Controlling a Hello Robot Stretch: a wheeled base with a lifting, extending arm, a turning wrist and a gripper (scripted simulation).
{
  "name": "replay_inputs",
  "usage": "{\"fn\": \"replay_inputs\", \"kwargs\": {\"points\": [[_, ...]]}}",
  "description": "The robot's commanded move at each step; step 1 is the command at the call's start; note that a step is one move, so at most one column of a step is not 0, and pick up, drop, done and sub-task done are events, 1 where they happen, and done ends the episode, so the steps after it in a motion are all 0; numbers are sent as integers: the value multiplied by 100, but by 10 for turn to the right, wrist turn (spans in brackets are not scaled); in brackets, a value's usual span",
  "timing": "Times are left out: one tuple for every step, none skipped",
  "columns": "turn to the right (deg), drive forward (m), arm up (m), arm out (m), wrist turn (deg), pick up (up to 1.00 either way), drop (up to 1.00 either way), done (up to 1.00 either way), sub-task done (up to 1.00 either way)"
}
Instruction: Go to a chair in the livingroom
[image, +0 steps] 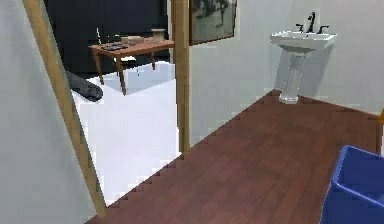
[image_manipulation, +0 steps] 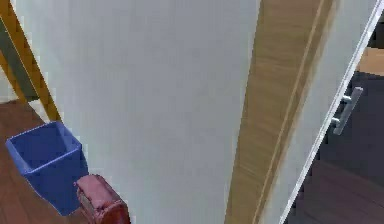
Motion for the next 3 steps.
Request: {"fn": "replay_inputs", "kwargs": {"points": [[150,0,0,0,0,0,0,0,0],[0,20,0,0,0,0,0,0,0],[-360,0,0,0,0,0,0,0,0]]}}
